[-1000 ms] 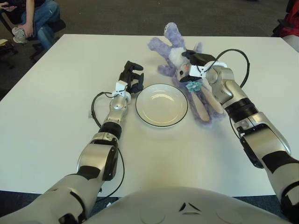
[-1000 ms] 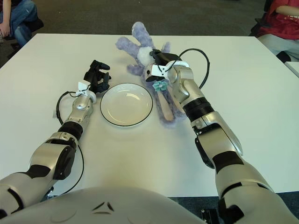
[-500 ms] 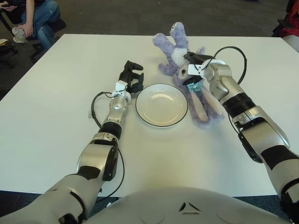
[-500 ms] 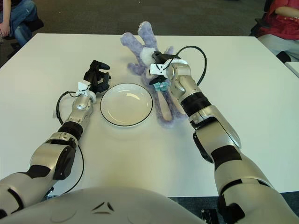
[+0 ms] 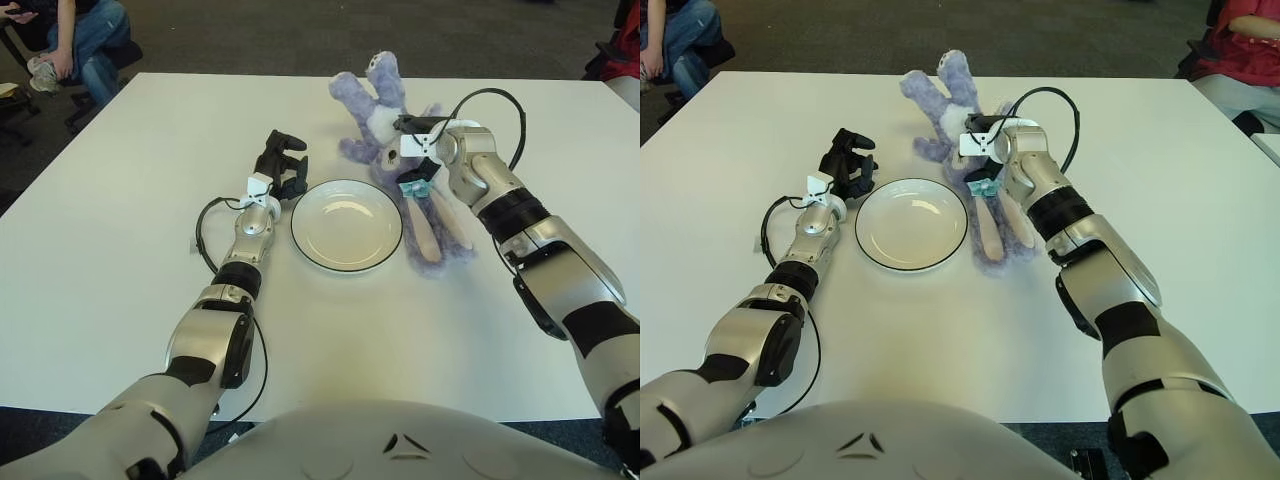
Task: Put the doll into the plate.
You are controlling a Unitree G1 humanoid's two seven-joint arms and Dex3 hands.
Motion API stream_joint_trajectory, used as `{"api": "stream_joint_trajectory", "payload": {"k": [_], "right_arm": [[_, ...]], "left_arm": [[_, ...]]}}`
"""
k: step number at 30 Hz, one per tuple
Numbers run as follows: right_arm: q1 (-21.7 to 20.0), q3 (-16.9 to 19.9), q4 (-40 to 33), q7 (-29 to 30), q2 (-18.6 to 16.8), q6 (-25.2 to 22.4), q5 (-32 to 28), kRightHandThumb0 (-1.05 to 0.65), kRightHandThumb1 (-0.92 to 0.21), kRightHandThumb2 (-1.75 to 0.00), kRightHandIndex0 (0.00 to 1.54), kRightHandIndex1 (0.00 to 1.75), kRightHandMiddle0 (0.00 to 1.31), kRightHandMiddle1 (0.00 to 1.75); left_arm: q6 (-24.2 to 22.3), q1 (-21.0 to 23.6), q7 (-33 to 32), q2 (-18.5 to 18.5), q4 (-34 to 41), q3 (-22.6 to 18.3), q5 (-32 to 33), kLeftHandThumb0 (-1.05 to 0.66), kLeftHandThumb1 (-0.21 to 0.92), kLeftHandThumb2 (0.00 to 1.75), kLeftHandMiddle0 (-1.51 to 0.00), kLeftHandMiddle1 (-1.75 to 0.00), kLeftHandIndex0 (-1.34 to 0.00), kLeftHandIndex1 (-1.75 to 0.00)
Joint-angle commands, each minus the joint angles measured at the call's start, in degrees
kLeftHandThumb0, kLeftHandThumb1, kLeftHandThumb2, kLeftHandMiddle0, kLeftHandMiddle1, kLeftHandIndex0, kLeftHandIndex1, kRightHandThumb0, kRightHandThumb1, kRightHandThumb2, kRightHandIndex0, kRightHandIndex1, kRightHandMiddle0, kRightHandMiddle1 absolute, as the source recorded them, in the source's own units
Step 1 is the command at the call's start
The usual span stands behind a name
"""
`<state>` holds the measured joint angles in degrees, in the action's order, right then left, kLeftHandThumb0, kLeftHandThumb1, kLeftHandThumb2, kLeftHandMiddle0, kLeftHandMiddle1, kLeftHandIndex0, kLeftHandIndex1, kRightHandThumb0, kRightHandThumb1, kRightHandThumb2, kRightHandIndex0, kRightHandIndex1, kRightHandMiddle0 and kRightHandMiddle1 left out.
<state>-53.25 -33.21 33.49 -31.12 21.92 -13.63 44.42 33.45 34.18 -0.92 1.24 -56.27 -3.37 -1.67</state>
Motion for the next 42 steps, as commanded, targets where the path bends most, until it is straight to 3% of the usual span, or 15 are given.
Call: {"api": "stream_joint_trajectory", "payload": {"k": [1,4,10,23,31,42], "right_arm": [[1.4,-1.8,2.5,-3.9,0.5,2.4,-0.3,0.43,-0.4,-0.98,0.74,1.42,0.0,0.97],[0.9,-2.6,3.7,-4.1,1.1,5.0,-0.1,0.44,-0.39,-0.98,0.76,1.4,0.0,1.25],[0.1,-3.6,5.2,-4.3,1.6,7.1,0.6,0.45,-0.37,-1.01,0.76,1.41,0.0,1.49],[2.6,0.6,5.6,4.1,-0.9,-1.7,-0.2,0.46,-0.32,-1.17,0.7,1.57,0.01,1.74],[4.7,3.5,4.4,11.2,-2.1,-3.8,-1.3,0.49,-0.26,-1.36,0.66,1.73,0.39,1.75],[6.7,5.8,3.6,16.8,-2.0,-0.8,-2.8,0.5,-0.24,-1.41,0.67,1.75,0.68,1.75]], "left_arm": [[0.7,-3.0,0.0,-0.2,-1.4,0.2,-0.4,0.0,0.62,0.92,-0.35,-1.68,-0.33,-1.68],[0.9,-3.1,0.1,-0.1,-1.4,0.3,-0.5,0.0,0.62,0.92,-0.34,-1.68,-0.32,-1.68],[0.5,-3.1,0.2,-0.2,-1.1,0.3,-0.2,0.0,0.62,0.92,-0.34,-1.68,-0.32,-1.68],[-0.3,-3.5,-0.4,-0.4,-0.1,0.2,-0.2,0.0,0.63,0.9,-0.33,-1.69,-0.31,-1.69],[-0.7,-3.8,0.0,-0.7,0.6,-0.1,0.3,0.0,0.64,0.89,-0.32,-1.69,-0.3,-1.69],[-1.6,-4.0,0.2,-0.8,1.3,-0.3,0.8,0.0,0.66,0.86,-0.31,-1.69,-0.29,-1.69]]}}
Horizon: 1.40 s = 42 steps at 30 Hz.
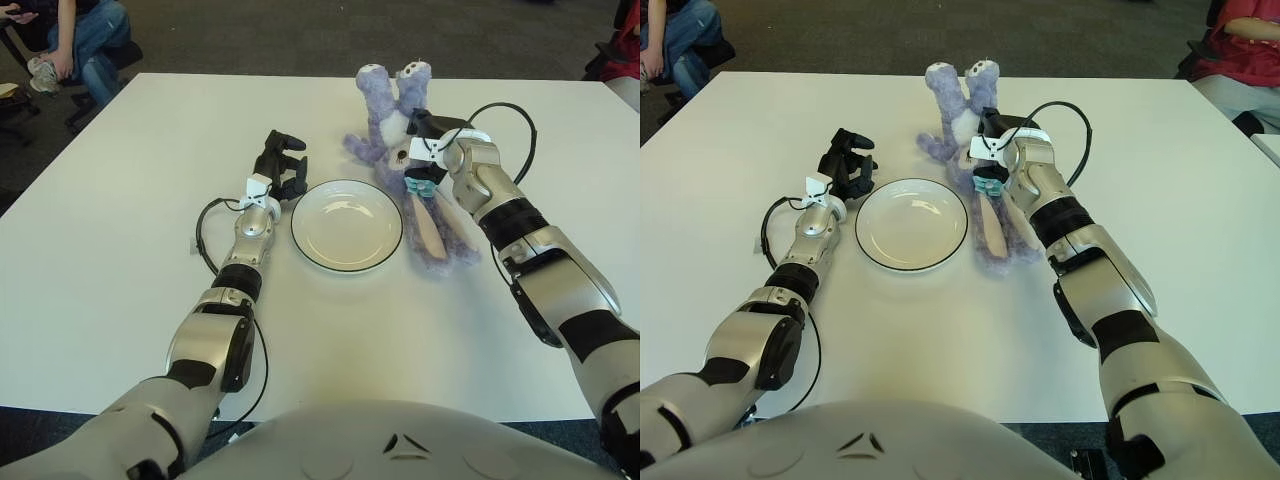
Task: Put the doll into the plate.
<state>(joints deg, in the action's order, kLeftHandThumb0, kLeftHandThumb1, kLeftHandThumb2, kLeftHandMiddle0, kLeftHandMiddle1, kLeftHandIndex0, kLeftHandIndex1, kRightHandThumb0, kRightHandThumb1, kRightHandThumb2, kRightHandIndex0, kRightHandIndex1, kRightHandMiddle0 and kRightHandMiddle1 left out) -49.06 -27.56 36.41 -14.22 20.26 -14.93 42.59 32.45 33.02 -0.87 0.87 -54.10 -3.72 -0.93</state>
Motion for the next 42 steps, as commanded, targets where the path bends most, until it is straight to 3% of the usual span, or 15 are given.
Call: {"api": "stream_joint_trajectory", "payload": {"k": [1,11,28,42], "right_arm": [[2.6,0.2,0.7,0.1,-0.3,0.6,-1.1,0.5,-0.24,-1.41,0.67,1.75,0.7,1.75],[3.9,2.3,-1.7,2.6,0.8,1.8,-2.6,0.49,-0.27,-1.37,0.64,1.75,0.86,1.75],[8.6,5.4,-17.1,1.1,5.6,1.6,-1.9,0.52,-0.2,-1.45,0.7,1.75,0.92,1.75],[11.1,9.9,-26.1,-0.7,5.6,-1.9,-3.3,0.53,-0.18,-1.48,0.72,1.75,0.94,1.75]], "left_arm": [[-0.7,-2.9,0.2,-0.5,-0.8,0.1,0.0,0.0,0.66,0.86,-0.31,-1.69,-0.29,-1.69],[-0.7,-3.0,-0.2,-0.5,-0.5,0.2,-0.2,0.0,0.67,0.86,-0.31,-1.68,-0.29,-1.68],[-1.0,-2.8,-0.3,-0.3,-0.9,0.2,-0.2,0.0,0.66,0.86,-0.32,-1.68,-0.3,-1.68],[-1.1,-2.4,0.1,-0.3,-1.3,0.0,0.1,0.0,0.66,0.86,-0.32,-1.68,-0.3,-1.68]]}}
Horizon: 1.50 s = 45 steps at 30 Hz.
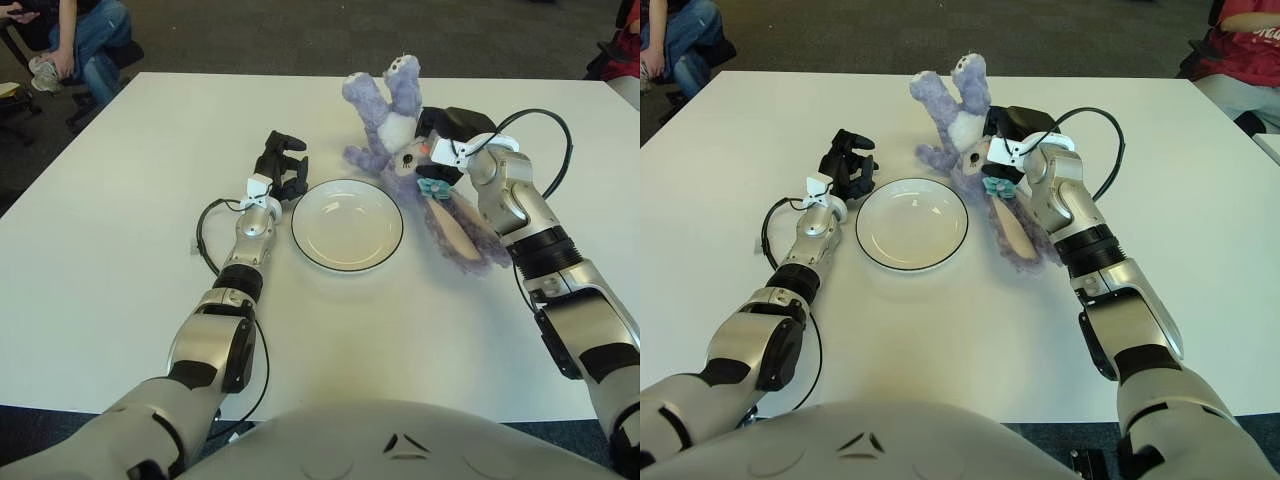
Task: Put the doll into the plate.
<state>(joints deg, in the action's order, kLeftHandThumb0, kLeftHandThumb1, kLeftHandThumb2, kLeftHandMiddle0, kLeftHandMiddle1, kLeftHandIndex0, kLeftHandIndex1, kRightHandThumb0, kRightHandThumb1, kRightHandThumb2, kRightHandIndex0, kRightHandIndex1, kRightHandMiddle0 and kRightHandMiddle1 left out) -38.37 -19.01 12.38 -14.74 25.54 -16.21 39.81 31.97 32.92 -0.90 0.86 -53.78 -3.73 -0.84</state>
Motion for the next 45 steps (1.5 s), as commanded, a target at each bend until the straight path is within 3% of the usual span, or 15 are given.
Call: {"api": "stream_joint_trajectory", "payload": {"k": [1,10,20,37,45], "right_arm": [[0.5,1.6,-2.4,-0.1,0.4,-0.6,-0.5,0.53,-0.18,-1.48,0.72,1.75,0.94,1.75],[3.2,5.2,-4.1,6.0,-0.2,2.8,-2.3,0.53,-0.18,-1.48,0.72,1.75,0.94,1.75],[5.1,9.7,-6.0,11.9,-3.3,2.4,-4.8,0.53,-0.18,-1.48,0.72,1.74,0.95,1.75],[6.6,11.7,-5.2,21.5,-3.5,9.6,-5.4,0.53,-0.17,-1.48,0.73,1.73,0.99,1.75],[6.9,11.8,-4.6,23.2,-3.0,11.0,-4.7,0.54,-0.15,-1.51,0.74,1.74,0.97,1.75]], "left_arm": [[-0.6,-2.3,0.1,-0.3,-1.6,0.0,0.0,0.0,0.66,0.86,-0.32,-1.68,-0.3,-1.68],[-0.8,-2.2,-0.4,-0.1,-1.9,0.1,-0.3,0.0,0.65,0.87,-0.32,-1.68,-0.3,-1.68],[-0.4,-1.9,0.0,0.3,-2.5,0.3,-0.5,0.0,0.65,0.87,-0.32,-1.68,-0.3,-1.68],[-0.7,-1.6,-0.1,0.5,-3.0,0.4,-0.8,0.0,0.65,0.87,-0.33,-1.67,-0.31,-1.67],[-0.2,-1.6,-0.1,0.5,-3.2,0.6,-0.9,0.0,0.64,0.88,-0.33,-1.67,-0.31,-1.67]]}}
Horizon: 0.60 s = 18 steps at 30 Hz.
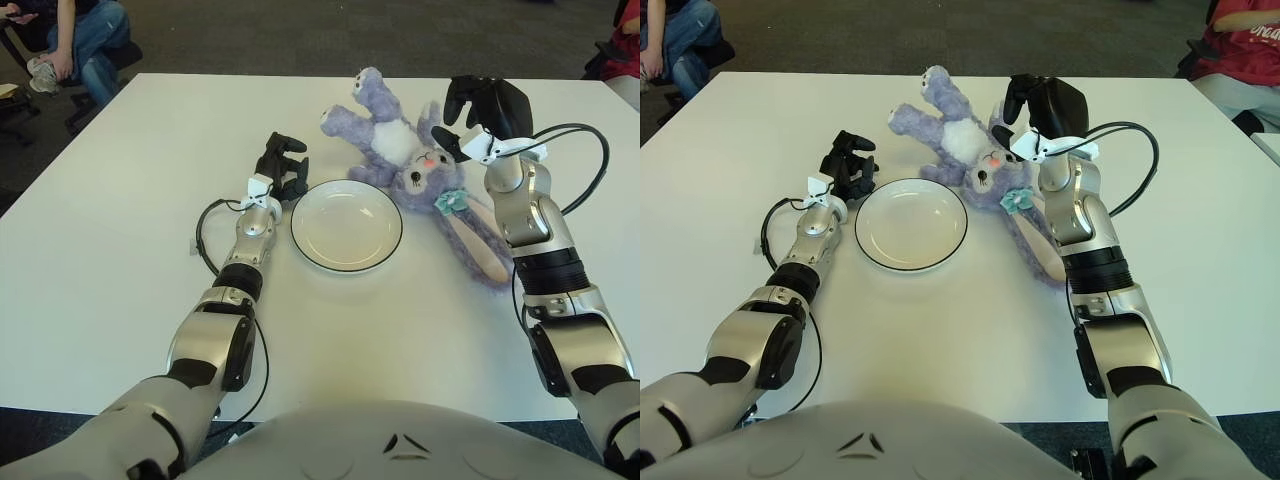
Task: Put the doll into the plate.
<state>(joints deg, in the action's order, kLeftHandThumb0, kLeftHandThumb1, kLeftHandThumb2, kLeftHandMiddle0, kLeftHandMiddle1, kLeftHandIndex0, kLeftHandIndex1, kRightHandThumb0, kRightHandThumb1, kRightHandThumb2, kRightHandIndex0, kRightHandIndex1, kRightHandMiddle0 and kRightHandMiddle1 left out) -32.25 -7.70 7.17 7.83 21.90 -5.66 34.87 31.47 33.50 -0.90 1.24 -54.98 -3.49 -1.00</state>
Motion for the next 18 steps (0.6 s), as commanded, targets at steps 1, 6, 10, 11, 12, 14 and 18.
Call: {"api": "stream_joint_trajectory", "payload": {"k": [1,6,10,11,12,14,18], "right_arm": [[0.8,0.5,0.6,0.6,0.6,0.1,0.4,0.54,-0.15,-1.51,0.74,1.74,0.96,1.75],[1.6,0.0,-1.4,-1.6,0.1,-4.7,1.8,0.54,-0.15,-1.5,0.74,1.74,0.85,1.75],[5.8,-2.7,-14.0,-7.8,-2.0,-16.2,8.2,0.17,-0.18,-1.46,0.76,1.68,0.57,1.75],[6.4,-3.8,-17.6,-10.2,-2.5,-19.5,10.7,0.11,-0.18,-1.46,0.76,1.68,0.52,1.75],[6.8,-4.5,-20.1,-11.9,-2.8,-21.9,12.5,0.07,-0.21,-1.44,0.69,1.71,0.52,1.75],[6.5,-5.8,-22.0,-14.8,-2.9,-25.8,16.0,0.03,-0.23,-1.41,0.61,1.73,0.52,1.75],[5.1,-6.5,-20.3,-17.4,-3.2,-30.9,19.8,0.0,-0.3,-1.34,0.53,1.74,0.49,1.75]], "left_arm": [[0.3,-2.2,-0.2,0.2,-2.0,0.3,-0.8,0.0,0.64,0.88,-0.33,-1.67,-0.31,-1.67],[0.1,-2.2,-0.4,0.1,-1.8,0.4,-0.8,0.0,0.64,0.88,-0.33,-1.67,-0.31,-1.67],[-0.1,-2.2,-0.5,0.1,-1.7,0.3,-0.8,0.0,0.65,0.87,-0.33,-1.67,-0.31,-1.67],[-0.2,-2.2,-0.5,0.1,-1.7,0.3,-0.8,0.0,0.65,0.87,-0.33,-1.67,-0.31,-1.67],[-0.2,-2.2,-0.5,0.1,-1.7,0.3,-0.8,0.0,0.65,0.87,-0.33,-1.67,-0.31,-1.67],[-0.3,-2.2,-0.5,0.1,-1.7,0.3,-0.8,0.0,0.65,0.87,-0.33,-1.67,-0.31,-1.67],[-0.3,-1.9,-0.4,0.1,-2.2,0.4,-0.8,0.0,0.65,0.87,-0.33,-1.67,-0.31,-1.67]]}}
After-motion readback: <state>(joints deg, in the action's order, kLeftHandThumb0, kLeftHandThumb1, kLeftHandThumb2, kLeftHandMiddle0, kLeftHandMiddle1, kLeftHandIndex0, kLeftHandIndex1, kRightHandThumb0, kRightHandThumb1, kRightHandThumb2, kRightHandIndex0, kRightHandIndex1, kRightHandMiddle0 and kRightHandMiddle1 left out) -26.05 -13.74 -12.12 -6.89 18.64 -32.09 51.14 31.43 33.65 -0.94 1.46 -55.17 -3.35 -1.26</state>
